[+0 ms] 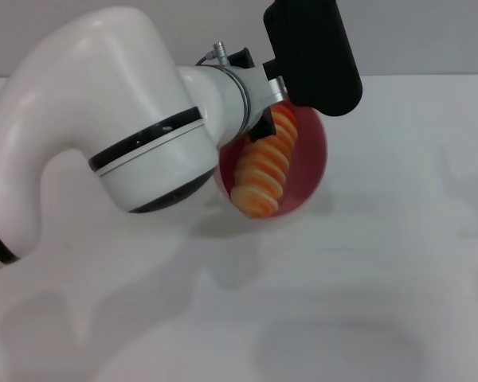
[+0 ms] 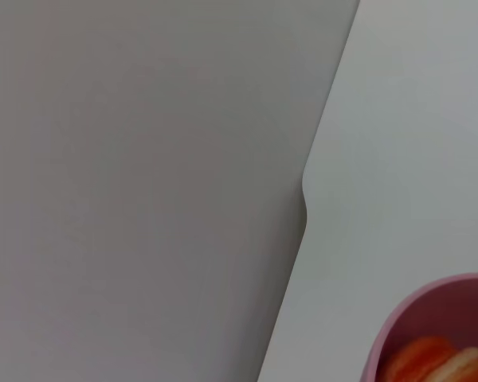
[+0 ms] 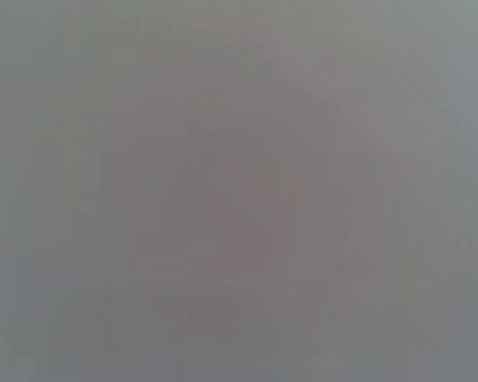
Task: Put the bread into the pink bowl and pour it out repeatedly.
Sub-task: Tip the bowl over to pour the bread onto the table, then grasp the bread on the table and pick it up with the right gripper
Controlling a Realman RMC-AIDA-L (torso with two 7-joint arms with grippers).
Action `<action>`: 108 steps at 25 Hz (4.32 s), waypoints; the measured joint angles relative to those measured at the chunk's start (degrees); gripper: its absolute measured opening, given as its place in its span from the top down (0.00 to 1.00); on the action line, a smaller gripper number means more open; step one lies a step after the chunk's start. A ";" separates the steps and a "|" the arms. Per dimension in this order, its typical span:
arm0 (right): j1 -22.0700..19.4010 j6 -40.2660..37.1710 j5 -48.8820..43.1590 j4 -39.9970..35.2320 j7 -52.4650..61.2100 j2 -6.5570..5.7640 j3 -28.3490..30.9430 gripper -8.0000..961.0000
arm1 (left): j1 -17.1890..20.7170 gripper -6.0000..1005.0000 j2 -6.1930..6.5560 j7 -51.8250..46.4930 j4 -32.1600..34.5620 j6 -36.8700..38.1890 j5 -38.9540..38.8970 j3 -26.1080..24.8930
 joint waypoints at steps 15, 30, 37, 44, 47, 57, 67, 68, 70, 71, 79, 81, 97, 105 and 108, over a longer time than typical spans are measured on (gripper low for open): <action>-3.00 -4.02 0.05 4.13 0.39 0.09 0.58 0.22 | -1.96 0.95 -0.03 1.44 0.27 -1.40 4.44 6.17; -2.79 -3.86 0.77 4.39 0.56 0.04 -0.09 0.22 | -1.81 0.95 -0.03 -2.30 1.90 0.18 14.98 9.47; -2.46 -3.70 0.83 4.68 0.59 -0.02 -0.80 0.22 | -1.03 0.95 -0.02 -2.51 1.71 1.68 16.93 10.38; -2.30 -3.72 0.83 4.44 0.67 -0.14 -0.99 0.22 | 0.67 0.95 -0.03 -4.81 2.21 2.18 24.88 13.54; -2.28 -3.67 0.84 4.37 0.68 -0.14 -1.17 0.22 | 1.03 0.95 -0.03 -6.04 2.24 1.84 27.29 14.06; -2.27 -3.67 0.83 4.35 0.69 -0.13 -1.44 0.22 | 4.17 0.95 -0.03 -7.66 4.42 1.40 34.79 18.92; -2.04 -3.62 0.83 3.81 0.69 -0.13 -1.58 0.22 | 6.87 0.95 -0.03 -11.82 5.32 1.32 43.70 22.65; -2.03 -3.61 0.83 3.79 0.69 -0.13 -1.60 0.22 | 6.98 0.95 -0.03 -12.10 5.34 1.37 44.23 22.90; -2.01 -3.59 0.83 3.78 0.69 -0.13 -1.63 0.22 | 7.23 0.95 -0.03 -12.97 5.44 1.39 45.36 23.44; -2.01 -3.58 0.83 3.77 0.69 -0.13 -1.64 0.22 | 7.33 0.95 -0.03 -13.51 5.50 1.36 45.79 23.59; -1.91 -3.55 0.83 3.77 0.69 -0.13 -1.76 0.22 | 9.55 0.95 -0.03 -15.88 5.43 1.81 50.89 25.04; -1.72 -3.55 0.83 3.77 0.69 -0.13 -1.80 0.22 | 9.54 0.95 -0.03 -15.32 5.24 1.79 50.95 25.07; -3.01 -5.56 3.41 4.20 0.67 -0.07 1.10 0.22 | 10.07 0.95 -0.02 -10.55 4.28 1.95 57.32 28.08; -4.01 -6.01 3.43 4.67 5.15 -0.12 3.61 0.22 | 10.00 0.95 -0.04 -13.82 4.54 1.95 55.91 27.03; -3.71 -4.87 3.36 4.50 5.40 -0.16 3.14 0.22 | 9.88 0.95 -0.02 -15.74 4.87 1.69 54.73 26.04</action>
